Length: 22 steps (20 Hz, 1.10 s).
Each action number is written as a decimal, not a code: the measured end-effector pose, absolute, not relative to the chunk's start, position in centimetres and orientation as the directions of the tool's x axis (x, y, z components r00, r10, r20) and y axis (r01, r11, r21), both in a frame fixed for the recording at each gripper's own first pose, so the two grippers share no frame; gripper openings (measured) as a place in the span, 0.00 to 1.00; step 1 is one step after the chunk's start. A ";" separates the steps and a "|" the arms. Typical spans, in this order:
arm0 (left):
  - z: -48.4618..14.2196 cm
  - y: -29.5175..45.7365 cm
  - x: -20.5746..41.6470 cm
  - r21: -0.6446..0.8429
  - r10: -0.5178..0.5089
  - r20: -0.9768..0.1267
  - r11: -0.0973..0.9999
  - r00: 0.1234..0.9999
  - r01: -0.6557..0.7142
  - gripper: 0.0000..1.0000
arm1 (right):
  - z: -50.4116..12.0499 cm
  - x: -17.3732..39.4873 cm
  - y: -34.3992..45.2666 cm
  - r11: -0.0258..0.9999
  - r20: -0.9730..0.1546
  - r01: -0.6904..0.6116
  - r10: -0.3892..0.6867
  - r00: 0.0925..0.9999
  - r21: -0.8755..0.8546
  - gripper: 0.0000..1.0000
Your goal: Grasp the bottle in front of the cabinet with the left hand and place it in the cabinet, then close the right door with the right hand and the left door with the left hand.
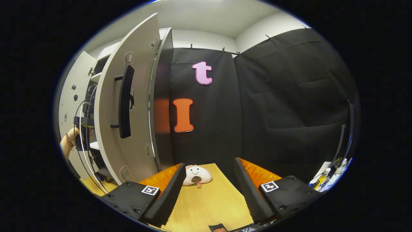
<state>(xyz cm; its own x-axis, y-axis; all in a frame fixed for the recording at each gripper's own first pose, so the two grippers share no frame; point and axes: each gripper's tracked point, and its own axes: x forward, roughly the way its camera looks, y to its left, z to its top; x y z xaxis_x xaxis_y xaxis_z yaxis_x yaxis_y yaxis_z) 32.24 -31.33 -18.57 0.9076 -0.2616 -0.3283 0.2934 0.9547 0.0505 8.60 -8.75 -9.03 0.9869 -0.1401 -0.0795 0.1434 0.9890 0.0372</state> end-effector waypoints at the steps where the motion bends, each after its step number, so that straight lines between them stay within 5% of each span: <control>1: -18.1 -31.1 32.1 0.058 -0.255 -0.325 0.956 0.911 0.289 0.94 | -9.1 8.6 -8.7 0.989 -0.081 0.143 -0.139 0.987 0.034 0.98; 8: -14.5 -29.6 29.6 0.080 -0.257 -0.252 0.955 0.933 0.285 0.97 | -9.2 8.3 -7.9 0.991 -0.084 0.129 -0.126 0.988 0.024 0.98; 22: -9.7 -19.1 14.9 0.051 -0.265 -0.167 0.960 0.950 0.277 0.97 | -10.0 9.2 -0.8 1.000 -0.093 0.010 -0.012 0.996 -0.013 0.98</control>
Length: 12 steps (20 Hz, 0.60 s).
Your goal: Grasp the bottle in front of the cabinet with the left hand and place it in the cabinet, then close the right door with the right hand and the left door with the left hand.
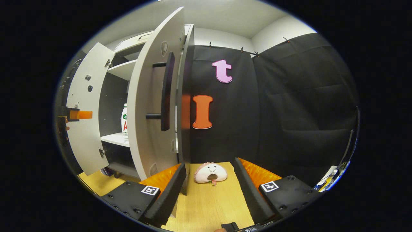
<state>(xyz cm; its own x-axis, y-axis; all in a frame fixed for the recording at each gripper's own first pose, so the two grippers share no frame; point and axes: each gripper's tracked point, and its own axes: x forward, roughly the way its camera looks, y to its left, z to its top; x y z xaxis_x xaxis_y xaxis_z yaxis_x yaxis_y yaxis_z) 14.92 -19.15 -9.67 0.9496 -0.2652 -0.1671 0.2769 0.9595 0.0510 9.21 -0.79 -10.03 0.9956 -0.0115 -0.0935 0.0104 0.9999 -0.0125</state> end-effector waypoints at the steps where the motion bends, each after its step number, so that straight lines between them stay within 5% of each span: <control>1: -9.3 -18.2 13.9 0.059 -0.262 -0.152 0.960 0.953 0.273 0.97 | -10.1 9.4 -0.5 1.000 -0.092 0.008 -0.009 0.996 -0.019 0.98; 7: -8.8 -12.8 8.9 0.053 -0.225 -0.132 0.971 0.965 0.233 0.97 | -11.5 10.6 2.3 0.999 -0.104 -0.036 0.032 0.994 -0.037 0.98; 8: -8.9 -11.9 8.8 0.052 -0.221 -0.129 0.972 0.967 0.229 0.97 | -11.8 10.5 2.3 0.998 -0.105 -0.034 0.029 0.994 -0.043 0.88; 9: -8.7 -11.1 8.4 0.056 -0.216 -0.118 0.973 0.969 0.224 0.97 | -11.7 10.5 2.1 0.998 -0.095 -0.034 0.030 0.995 -0.044 1.00; 12: -8.1 -8.8 7.3 0.077 -0.193 -0.090 0.977 0.977 0.200 0.97 | -11.8 10.3 2.6 0.999 -0.081 -0.045 0.044 0.996 -0.017 0.94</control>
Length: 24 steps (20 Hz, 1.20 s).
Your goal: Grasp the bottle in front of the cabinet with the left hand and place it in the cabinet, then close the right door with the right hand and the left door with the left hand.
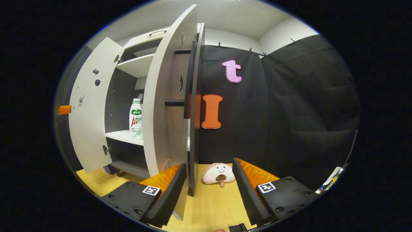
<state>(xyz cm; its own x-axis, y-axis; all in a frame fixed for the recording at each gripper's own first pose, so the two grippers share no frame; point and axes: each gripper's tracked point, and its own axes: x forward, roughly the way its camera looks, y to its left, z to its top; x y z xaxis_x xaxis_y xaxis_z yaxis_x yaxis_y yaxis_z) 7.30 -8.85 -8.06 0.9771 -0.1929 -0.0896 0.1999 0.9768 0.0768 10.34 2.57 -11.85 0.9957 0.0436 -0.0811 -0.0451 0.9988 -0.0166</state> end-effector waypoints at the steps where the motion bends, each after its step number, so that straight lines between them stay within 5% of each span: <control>1: -7.9 -8.3 7.0 0.077 -0.187 -0.081 0.978 0.979 0.194 0.97 | -11.8 10.3 2.7 0.999 -0.081 -0.047 0.045 0.996 -0.015 0.94; 24: -6.9 -1.5 4.7 0.073 -0.091 -0.026 0.993 0.996 0.093 0.97 | -11.7 11.3 12.4 0.985 -0.074 -0.170 0.173 0.982 0.040 0.94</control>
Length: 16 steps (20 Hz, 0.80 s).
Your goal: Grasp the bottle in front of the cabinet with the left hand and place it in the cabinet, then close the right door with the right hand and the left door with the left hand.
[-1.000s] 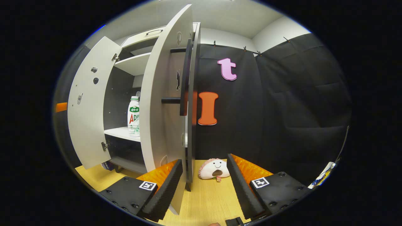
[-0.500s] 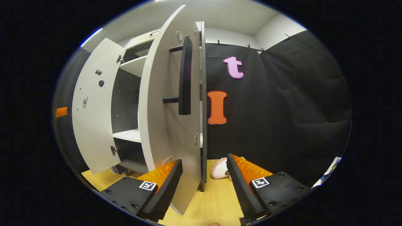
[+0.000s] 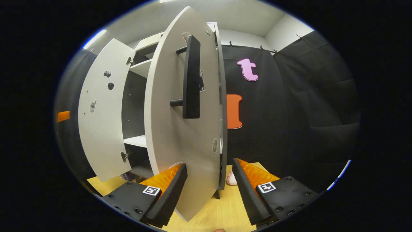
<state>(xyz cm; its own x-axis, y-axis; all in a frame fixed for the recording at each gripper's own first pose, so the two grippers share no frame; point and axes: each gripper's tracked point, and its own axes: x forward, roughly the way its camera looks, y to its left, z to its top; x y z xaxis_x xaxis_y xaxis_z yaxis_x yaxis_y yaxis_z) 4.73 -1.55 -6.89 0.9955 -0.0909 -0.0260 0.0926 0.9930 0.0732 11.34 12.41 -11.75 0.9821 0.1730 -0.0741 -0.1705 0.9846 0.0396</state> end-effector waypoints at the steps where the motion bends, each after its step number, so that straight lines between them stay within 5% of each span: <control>1: -6.8 -1.2 4.5 0.072 -0.086 -0.027 0.994 0.996 0.087 0.96 | -11.7 11.5 12.7 0.984 -0.073 -0.174 0.177 0.982 0.041 0.94; 16: -7.4 1.8 4.4 0.055 -0.043 -0.039 0.997 0.998 0.045 0.97 | -11.0 15.0 15.3 0.982 -0.030 -0.179 0.181 0.983 0.055 0.94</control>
<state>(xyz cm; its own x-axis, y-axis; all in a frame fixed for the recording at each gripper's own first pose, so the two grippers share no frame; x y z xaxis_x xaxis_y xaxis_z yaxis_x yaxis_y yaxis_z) 4.39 1.83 -7.44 0.9983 -0.0428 -0.0388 0.0449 0.9975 0.0554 14.96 15.30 -11.02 0.9830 0.1812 -0.0305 -0.1794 0.9822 0.0553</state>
